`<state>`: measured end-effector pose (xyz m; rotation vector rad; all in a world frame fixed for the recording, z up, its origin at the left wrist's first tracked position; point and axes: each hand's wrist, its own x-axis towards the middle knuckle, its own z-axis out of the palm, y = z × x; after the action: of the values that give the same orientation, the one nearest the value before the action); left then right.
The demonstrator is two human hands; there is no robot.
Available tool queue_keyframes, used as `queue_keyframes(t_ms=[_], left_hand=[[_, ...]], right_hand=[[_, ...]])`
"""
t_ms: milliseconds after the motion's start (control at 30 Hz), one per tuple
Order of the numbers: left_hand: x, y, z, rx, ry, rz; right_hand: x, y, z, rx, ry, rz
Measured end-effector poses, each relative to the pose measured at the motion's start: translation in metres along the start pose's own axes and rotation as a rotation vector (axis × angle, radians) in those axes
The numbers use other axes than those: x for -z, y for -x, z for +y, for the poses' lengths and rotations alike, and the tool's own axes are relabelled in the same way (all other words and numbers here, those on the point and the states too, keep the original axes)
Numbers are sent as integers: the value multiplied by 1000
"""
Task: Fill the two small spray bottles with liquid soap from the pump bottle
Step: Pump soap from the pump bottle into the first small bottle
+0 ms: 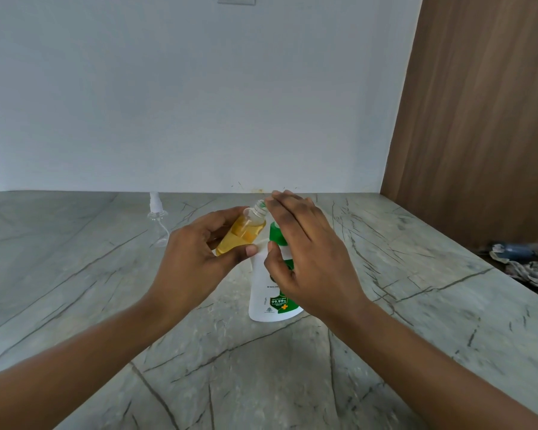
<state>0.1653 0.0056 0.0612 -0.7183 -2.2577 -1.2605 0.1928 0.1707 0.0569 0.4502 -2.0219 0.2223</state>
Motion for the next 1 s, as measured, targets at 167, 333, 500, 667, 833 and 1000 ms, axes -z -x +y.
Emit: queue_keyframes(t_ms=[167,333,500,667,833,1000], left_hand=[[-1,1,1,-5,34,4],[-4,5,-1,1,56,10],[-2,8,-5,-8,16,4],[-1,8,-8,10,13,0],[-1,9,-8,22,21,-4],[-4,5,-2,42,64,1]], right_hand=[[1,0,1,2,-16,18],[-1,2,1,9,-21,46],[-3,6,-2,3,-30,44],[-6,6,-2,-6,-49,44],[-7,8,-3,-35,-47,-8],[-2,2,-1,-30,-3,3]])
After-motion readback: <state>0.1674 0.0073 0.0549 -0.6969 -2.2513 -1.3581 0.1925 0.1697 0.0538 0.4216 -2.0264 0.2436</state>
